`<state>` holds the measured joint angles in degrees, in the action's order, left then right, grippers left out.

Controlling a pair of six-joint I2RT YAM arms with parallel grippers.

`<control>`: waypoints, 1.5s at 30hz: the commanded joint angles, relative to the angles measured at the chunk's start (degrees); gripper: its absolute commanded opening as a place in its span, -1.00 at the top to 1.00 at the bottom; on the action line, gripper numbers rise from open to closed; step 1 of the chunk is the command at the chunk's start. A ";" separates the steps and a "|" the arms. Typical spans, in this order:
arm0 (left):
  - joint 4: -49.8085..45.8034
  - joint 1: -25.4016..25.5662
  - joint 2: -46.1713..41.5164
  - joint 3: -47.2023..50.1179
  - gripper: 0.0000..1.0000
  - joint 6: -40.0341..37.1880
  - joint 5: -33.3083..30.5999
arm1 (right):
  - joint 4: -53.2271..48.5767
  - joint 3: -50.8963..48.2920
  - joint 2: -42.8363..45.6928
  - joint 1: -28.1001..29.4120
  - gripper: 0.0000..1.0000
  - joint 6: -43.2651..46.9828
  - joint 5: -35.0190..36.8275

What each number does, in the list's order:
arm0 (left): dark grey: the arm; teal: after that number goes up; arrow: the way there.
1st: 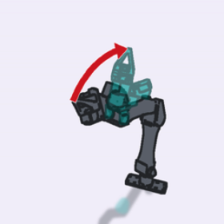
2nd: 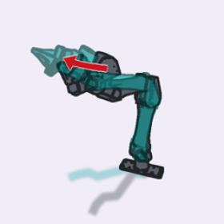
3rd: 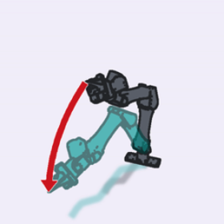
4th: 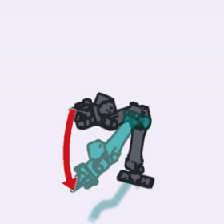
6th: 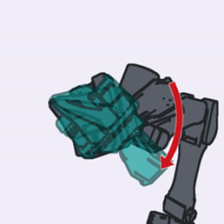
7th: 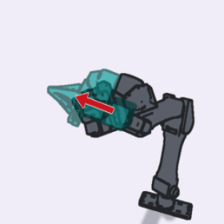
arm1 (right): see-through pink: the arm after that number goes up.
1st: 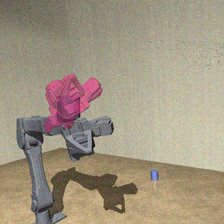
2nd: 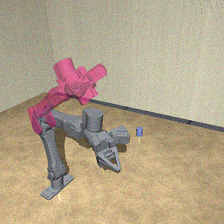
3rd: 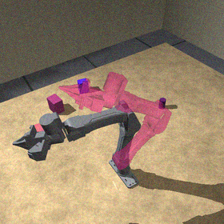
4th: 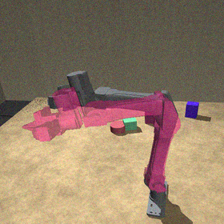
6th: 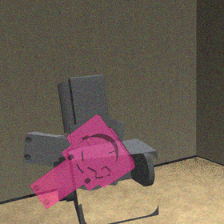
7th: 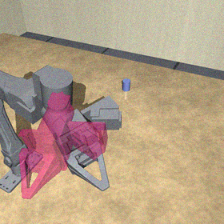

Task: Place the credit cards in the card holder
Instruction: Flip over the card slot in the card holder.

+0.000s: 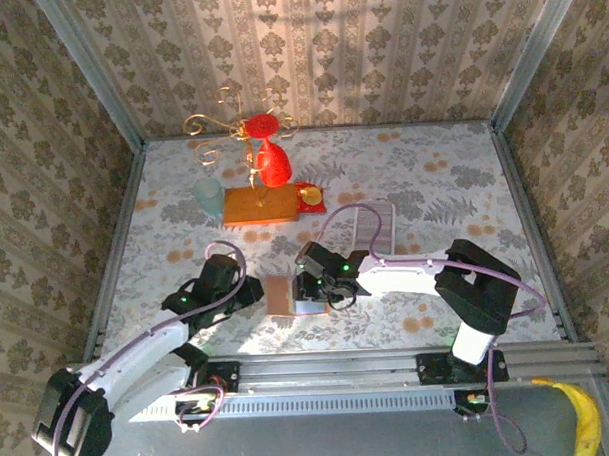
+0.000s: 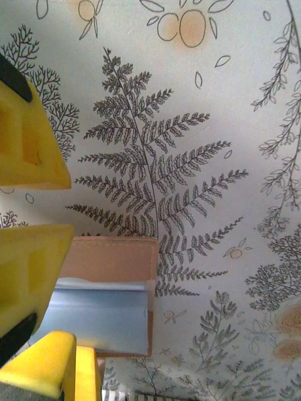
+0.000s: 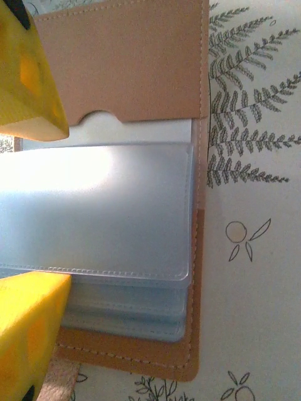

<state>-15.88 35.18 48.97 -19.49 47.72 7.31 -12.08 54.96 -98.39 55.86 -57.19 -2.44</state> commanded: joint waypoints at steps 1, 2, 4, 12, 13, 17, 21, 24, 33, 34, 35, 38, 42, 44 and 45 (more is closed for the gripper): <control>2.08 0.54 1.28 1.02 0.58 -0.26 0.56 | 0.61 0.56 0.38 0.04 -0.16 -0.63 -0.90; 2.32 0.66 1.56 1.11 0.58 -0.15 0.51 | 0.64 0.53 0.68 0.04 -0.16 -0.63 -0.90; 2.61 0.93 2.35 1.29 0.58 0.05 0.34 | 0.59 0.42 1.41 0.04 -0.16 -0.62 -0.81; 3.31 1.56 3.32 1.48 0.61 0.27 -0.41 | -1.04 1.09 2.93 0.30 -0.18 -0.29 -0.55; 3.26 1.56 3.32 1.55 0.61 0.26 -0.54 | -1.37 1.29 3.02 0.31 -0.19 -0.19 -0.62; 3.23 1.56 3.58 1.56 0.61 0.26 -0.80 | -1.99 1.59 3.53 0.48 -0.20 -0.01 -0.47; 3.31 1.55 3.89 1.56 0.62 0.44 -0.89 | -1.61 1.88 3.95 0.65 -0.20 0.10 -0.85; 3.29 1.64 4.03 1.60 0.63 0.44 -0.89 | -0.97 2.27 4.23 0.83 -0.20 0.13 -1.24; 2.59 1.65 3.19 1.73 0.65 0.82 -2.10 | 3.16 2.70 4.52 1.60 -0.20 -1.09 -3.75; 2.24 1.64 2.90 1.73 0.65 0.87 -2.36 | 3.81 2.74 4.35 1.70 -0.20 -1.23 -4.10; 1.94 1.65 2.56 1.73 0.65 0.88 -2.56 | 4.66 2.74 4.18 1.71 -0.20 -1.46 -4.53; 1.07 1.63 1.36 2.00 0.65 1.12 -3.52 | 8.31 2.28 3.11 1.89 -0.20 -2.71 -6.28; -1.33 1.36 -1.65 2.41 0.67 1.82 -5.44 | 14.52 1.67 0.67 1.98 -0.21 -5.14 -9.27; -2.52 1.08 -3.58 2.85 0.67 2.09 -5.95 | 16.87 1.74 -0.65 1.98 -0.22 -6.12 -10.05; -2.87 0.88 -4.39 3.02 0.67 2.11 -5.99 | 17.43 1.91 -1.27 1.98 -0.22 -6.39 -10.28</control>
<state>-15.64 36.34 46.78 -17.39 48.60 3.27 0.82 56.53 -97.36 57.49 -61.19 -10.24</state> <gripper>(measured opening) 0.166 0.609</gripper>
